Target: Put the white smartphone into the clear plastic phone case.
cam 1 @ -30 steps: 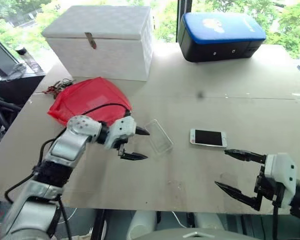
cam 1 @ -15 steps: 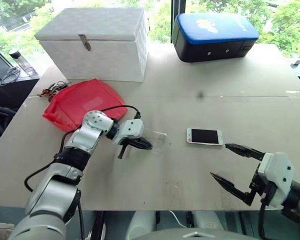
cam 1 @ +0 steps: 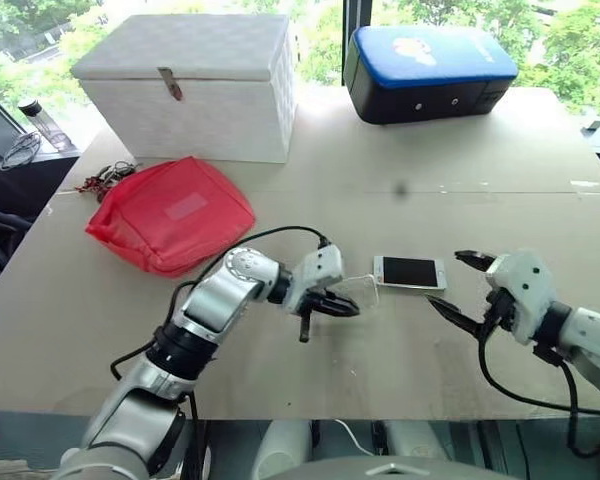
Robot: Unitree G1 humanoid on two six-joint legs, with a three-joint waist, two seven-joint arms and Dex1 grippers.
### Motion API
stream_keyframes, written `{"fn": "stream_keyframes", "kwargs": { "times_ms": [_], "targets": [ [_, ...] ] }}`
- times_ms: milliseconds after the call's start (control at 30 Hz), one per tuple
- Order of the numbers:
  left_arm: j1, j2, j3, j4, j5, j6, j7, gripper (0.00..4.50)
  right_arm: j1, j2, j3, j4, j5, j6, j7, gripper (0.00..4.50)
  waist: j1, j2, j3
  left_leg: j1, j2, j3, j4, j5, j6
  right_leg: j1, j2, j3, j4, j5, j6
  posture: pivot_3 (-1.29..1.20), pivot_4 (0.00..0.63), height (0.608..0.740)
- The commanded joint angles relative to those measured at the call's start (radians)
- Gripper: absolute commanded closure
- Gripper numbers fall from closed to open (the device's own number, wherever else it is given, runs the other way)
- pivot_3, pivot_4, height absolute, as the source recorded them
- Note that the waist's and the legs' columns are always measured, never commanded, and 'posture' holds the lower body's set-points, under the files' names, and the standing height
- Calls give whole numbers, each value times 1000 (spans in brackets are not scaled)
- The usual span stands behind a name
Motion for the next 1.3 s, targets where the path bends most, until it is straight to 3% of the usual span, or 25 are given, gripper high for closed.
{"fn": "stream_keyframes", "kwargs": {
  "times_ms": [33,167,300,333,400,533,767,967,1067,1233,1300],
  "targets": [
    [2,14,31,-27,-35,-24,-21,3790,-56,-24,44,75,-4,-23,82,0,1,0,0,0,0,0,0,0,0,-1,0,0,0,0,0,0,150,740],
    [31,57,129,-80,-102,-10,-14,2231,-149,-43,145,201,-71,-76,167,0,-6,0,1,0,0,0,0,0,0,-1,0,1,0,0,0,0,150,740],
    [118,85,292,-222,-234,32,36,317,-273,-28,234,336,-135,-113,225,0,-7,0,1,-2,0,1,0,0,0,-5,0,1,1,0,0,0,150,740],
    [153,94,338,-268,-266,55,59,68,-305,-26,259,376,-161,-132,241,0,-4,0,1,-3,1,1,0,0,0,-6,-1,1,2,0,0,0,150,740],
    [227,122,396,-347,-287,73,99,68,-353,-24,292,440,-193,-166,276,0,-3,0,1,-4,1,1,0,0,0,-7,-1,2,2,0,0,0,150,740],
    [439,164,524,-448,-275,-71,110,68,-459,-23,357,554,-233,-206,382,0,-4,1,1,-4,1,1,-1,0,0,-8,-1,3,1,0,0,0,150,740],
    [636,193,779,-497,-465,-160,9,68,-590,1,467,724,-349,-272,502,0,4,1,1,-3,1,0,-1,0,0,-7,-2,2,1,0,0,0,150,740],
    [759,253,875,-500,-574,-136,-54,68,-618,20,503,768,-374,-221,565,0,-4,1,1,-2,1,1,-2,0,0,-7,-2,3,1,0,0,0,150,740],
    [795,268,885,-482,-561,-164,-76,68,-606,18,510,750,-384,-173,569,0,-3,1,1,-2,1,1,-2,0,0,-7,-2,2,0,0,0,0,150,740],
    [795,263,864,-472,-556,-175,-43,0,-599,35,479,761,-388,-150,529,1548,1,0,0,-2,1,0,-2,0,0,-7,-2,2,0,0,0,0,150,740],
    [785,254,849,-465,-552,-174,-21,0,-591,29,478,762,-412,-174,516,1586,0,-1,0,-1,1,0,-2,0,0,-7,-2,2,0,0,0,0,150,740]
  ]
}}
